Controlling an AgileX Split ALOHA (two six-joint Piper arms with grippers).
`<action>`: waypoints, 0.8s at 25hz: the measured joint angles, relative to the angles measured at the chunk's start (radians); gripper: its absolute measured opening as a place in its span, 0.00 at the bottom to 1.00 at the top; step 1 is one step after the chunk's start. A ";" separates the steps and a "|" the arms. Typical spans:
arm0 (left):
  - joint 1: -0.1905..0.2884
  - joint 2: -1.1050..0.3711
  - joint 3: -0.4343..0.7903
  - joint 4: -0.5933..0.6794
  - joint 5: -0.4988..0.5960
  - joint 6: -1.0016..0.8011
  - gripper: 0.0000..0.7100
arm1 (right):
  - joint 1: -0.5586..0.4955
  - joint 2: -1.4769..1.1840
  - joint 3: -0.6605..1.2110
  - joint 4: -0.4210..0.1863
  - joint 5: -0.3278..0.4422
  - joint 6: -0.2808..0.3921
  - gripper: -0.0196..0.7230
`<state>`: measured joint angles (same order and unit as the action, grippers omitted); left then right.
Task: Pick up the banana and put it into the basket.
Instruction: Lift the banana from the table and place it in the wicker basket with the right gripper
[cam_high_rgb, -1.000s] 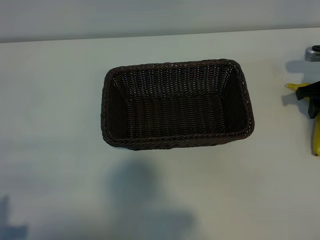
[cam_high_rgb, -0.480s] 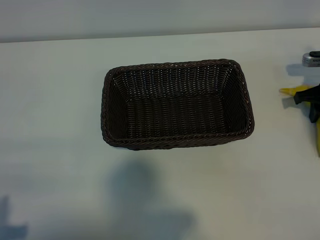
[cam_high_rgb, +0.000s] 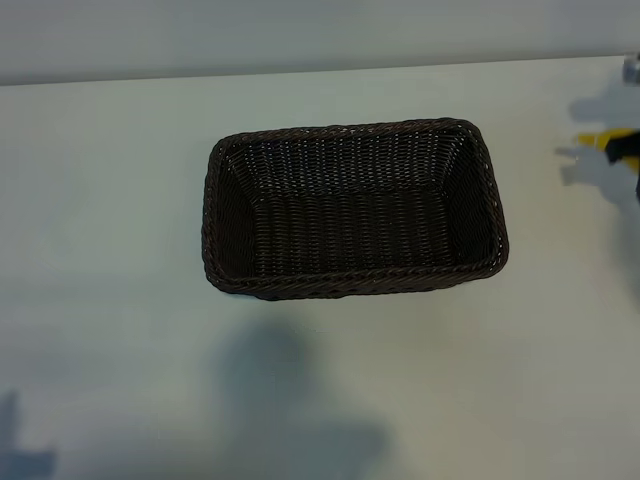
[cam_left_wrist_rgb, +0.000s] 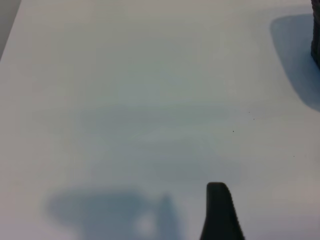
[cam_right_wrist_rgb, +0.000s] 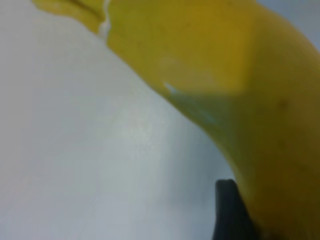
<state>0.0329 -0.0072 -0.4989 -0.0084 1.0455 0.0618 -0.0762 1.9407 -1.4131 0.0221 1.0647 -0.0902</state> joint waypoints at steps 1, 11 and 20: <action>0.000 0.000 0.000 0.000 0.000 0.000 0.70 | 0.000 -0.010 -0.023 0.004 0.027 0.000 0.59; 0.000 0.000 0.000 0.000 0.000 0.000 0.70 | 0.065 -0.032 -0.200 0.030 0.150 0.000 0.58; 0.000 0.000 0.000 0.000 0.000 0.000 0.70 | 0.281 -0.032 -0.208 0.036 0.140 0.000 0.58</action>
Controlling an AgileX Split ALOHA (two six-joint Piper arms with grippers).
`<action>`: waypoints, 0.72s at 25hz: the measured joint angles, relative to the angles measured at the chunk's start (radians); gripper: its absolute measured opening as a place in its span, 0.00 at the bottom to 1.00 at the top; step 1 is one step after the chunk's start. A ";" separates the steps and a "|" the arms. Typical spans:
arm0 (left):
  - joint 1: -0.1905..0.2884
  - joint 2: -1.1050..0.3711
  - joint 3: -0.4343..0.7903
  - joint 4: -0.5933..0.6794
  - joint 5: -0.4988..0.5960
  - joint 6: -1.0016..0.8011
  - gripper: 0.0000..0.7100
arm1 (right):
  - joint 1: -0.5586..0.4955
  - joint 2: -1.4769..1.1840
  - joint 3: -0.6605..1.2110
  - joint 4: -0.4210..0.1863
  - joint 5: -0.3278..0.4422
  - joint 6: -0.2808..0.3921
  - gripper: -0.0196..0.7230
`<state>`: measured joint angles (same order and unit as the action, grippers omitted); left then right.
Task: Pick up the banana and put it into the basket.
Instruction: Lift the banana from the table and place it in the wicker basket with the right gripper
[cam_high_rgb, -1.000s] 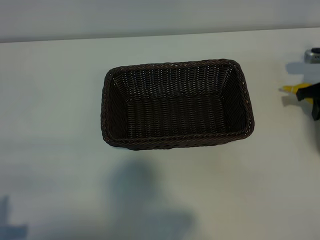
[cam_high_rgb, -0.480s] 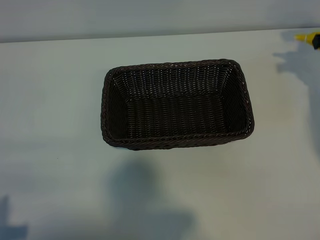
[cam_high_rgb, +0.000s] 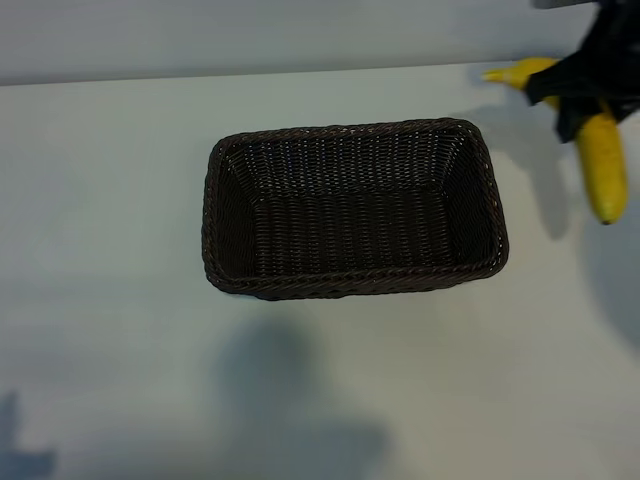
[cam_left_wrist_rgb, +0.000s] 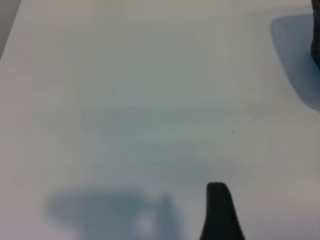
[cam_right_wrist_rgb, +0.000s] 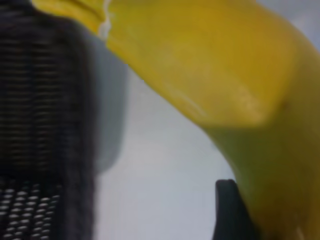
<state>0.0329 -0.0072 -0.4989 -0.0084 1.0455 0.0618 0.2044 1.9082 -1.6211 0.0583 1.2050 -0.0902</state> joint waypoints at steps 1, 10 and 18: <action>0.000 0.000 0.000 0.000 0.000 0.000 0.70 | 0.028 0.000 0.000 0.000 -0.002 0.000 0.58; 0.000 0.000 0.000 0.000 0.000 0.000 0.70 | 0.239 0.000 0.000 0.002 -0.068 -0.021 0.58; 0.000 0.000 0.000 0.000 0.000 0.000 0.70 | 0.369 0.000 0.000 0.002 -0.187 -0.389 0.58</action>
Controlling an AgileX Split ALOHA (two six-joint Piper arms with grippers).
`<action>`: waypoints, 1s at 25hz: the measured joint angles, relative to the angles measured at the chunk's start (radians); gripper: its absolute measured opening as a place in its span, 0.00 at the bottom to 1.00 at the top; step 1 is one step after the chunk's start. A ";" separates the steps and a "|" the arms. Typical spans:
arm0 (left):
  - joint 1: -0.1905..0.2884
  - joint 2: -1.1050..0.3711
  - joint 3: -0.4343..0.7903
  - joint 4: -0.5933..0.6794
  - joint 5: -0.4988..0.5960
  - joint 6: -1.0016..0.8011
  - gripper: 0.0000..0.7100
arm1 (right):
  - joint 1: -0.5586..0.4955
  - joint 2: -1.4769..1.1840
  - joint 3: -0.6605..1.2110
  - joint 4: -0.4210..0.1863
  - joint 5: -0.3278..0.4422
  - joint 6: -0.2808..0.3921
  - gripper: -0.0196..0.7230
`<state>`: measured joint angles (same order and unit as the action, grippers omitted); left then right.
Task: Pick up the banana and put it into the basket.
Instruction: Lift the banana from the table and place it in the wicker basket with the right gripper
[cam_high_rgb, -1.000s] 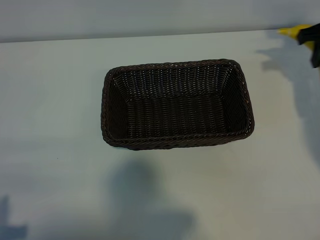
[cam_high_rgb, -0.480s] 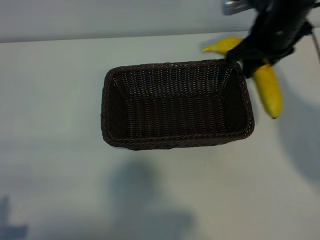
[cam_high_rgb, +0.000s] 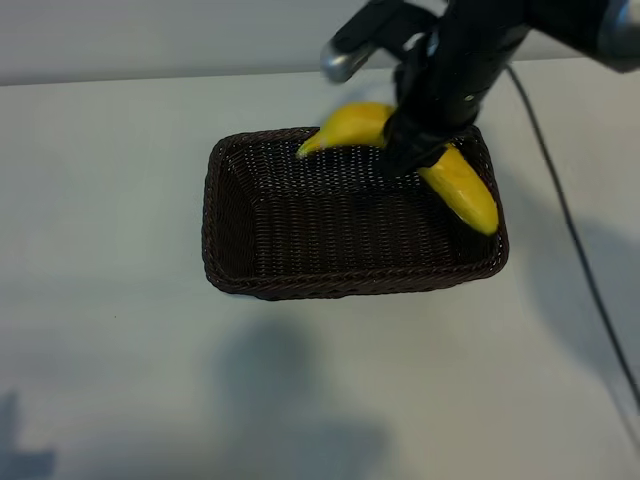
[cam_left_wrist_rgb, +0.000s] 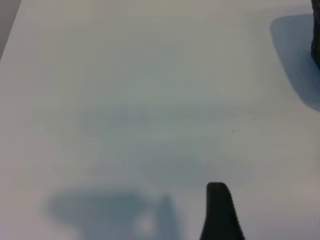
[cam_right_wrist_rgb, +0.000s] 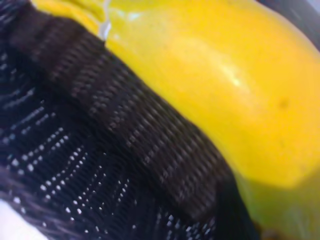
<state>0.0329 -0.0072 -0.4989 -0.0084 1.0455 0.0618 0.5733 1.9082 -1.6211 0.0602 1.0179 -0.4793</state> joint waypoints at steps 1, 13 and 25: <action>0.000 0.000 0.000 0.000 0.000 0.000 0.70 | 0.013 0.000 0.000 -0.001 -0.011 -0.077 0.58; 0.000 0.000 0.000 0.000 0.000 0.000 0.70 | 0.096 0.039 0.000 0.000 -0.130 -0.436 0.58; 0.000 0.000 0.000 0.000 0.000 0.000 0.70 | 0.096 0.219 0.000 -0.001 -0.259 -0.380 0.58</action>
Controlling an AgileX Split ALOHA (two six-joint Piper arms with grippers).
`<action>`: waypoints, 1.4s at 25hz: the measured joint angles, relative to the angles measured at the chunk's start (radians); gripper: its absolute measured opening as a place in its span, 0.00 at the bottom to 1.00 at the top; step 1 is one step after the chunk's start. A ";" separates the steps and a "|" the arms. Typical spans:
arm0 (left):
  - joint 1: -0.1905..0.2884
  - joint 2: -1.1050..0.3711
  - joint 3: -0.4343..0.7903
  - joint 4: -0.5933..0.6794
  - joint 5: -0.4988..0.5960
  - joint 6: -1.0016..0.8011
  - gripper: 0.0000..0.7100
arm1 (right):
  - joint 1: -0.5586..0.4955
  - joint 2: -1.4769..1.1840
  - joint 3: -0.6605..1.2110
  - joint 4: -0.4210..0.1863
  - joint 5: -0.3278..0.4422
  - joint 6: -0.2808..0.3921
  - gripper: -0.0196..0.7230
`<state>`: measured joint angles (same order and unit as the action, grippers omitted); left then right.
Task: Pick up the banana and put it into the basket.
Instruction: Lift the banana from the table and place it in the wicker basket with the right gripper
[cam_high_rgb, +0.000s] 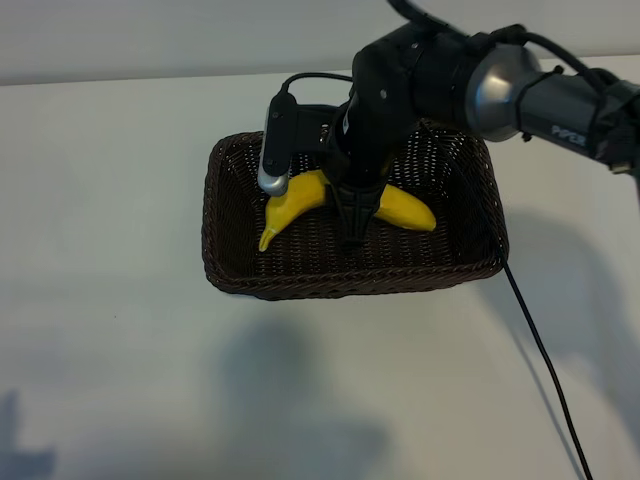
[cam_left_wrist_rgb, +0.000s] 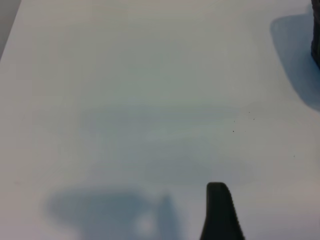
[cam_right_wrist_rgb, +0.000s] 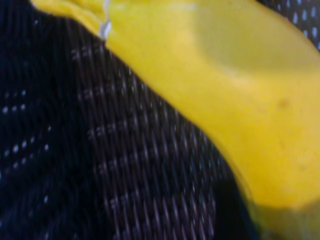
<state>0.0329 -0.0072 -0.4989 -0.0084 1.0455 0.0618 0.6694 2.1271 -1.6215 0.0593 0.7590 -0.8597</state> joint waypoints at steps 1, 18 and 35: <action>0.000 0.000 0.000 0.000 0.000 0.000 0.70 | 0.000 0.007 0.000 0.000 -0.006 0.002 0.58; 0.000 0.000 0.000 0.000 0.000 0.000 0.70 | 0.001 -0.014 0.000 0.000 0.003 0.052 0.84; 0.000 0.000 0.000 0.000 0.000 0.000 0.70 | -0.066 -0.097 0.000 -0.088 0.216 0.520 0.82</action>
<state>0.0329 -0.0072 -0.4989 -0.0084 1.0455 0.0618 0.6036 2.0298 -1.6215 -0.0285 0.9751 -0.3399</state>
